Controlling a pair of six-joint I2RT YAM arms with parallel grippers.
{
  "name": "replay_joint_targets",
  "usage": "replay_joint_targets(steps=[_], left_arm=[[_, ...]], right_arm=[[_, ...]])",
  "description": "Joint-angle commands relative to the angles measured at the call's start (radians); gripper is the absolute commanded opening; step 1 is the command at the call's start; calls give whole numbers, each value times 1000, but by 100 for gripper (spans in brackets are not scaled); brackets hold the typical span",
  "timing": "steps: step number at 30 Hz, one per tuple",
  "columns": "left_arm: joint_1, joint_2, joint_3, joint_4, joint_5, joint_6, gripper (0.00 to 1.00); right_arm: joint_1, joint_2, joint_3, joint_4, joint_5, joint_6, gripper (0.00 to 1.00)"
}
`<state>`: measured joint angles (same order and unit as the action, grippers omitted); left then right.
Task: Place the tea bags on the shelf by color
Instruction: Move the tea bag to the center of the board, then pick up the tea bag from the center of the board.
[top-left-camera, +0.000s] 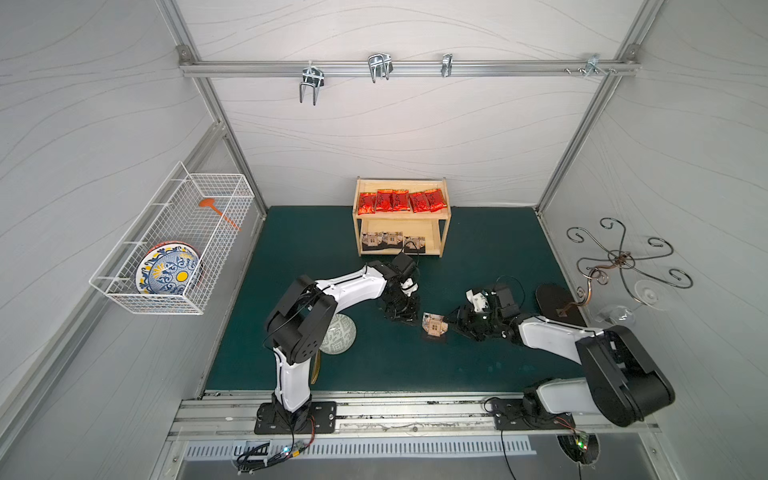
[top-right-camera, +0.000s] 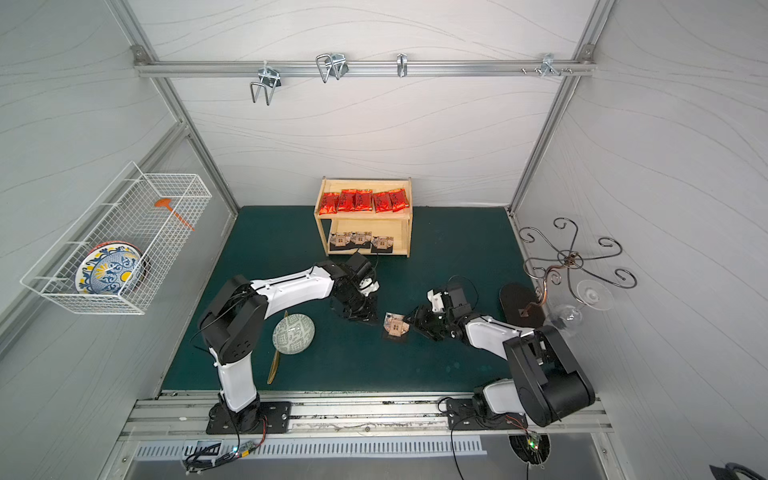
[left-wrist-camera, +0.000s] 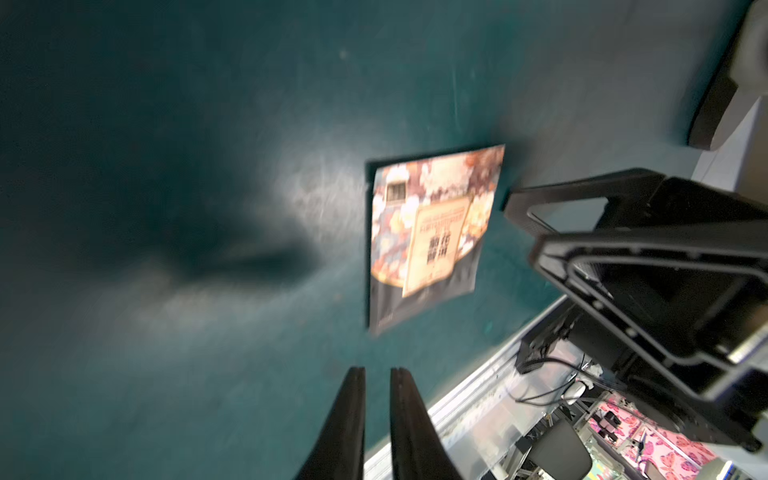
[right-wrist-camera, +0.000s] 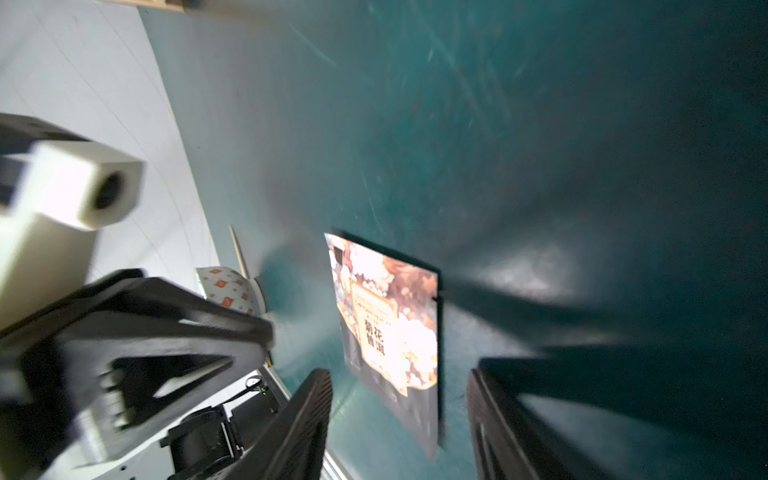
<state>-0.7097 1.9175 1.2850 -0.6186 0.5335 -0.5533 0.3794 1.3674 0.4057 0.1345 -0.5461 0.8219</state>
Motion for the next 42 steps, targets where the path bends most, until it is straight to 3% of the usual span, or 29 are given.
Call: replay_joint_targets(steps=[1,24,31,36,38,42], left_arm=[[-14,33,55,85,41,-35,20],[-31,211,83,95,53,-66,16],[13,142,-15,145,31,-106,16],[36,89,-41,158,22,-110,19],[51,52,-47,152,19,-108,22],[129,-71,-113,193,90,-130,37]], right_arm=[[-36,40,-17,76,-90,-16,56],[-59,140,-56,228,-158,46,49],[11,213,-12,320,-162,101,36],[11,235,17,327,-174,96,16],[0,240,32,321,-198,84,1],[-57,210,53,322,-308,53,0]])
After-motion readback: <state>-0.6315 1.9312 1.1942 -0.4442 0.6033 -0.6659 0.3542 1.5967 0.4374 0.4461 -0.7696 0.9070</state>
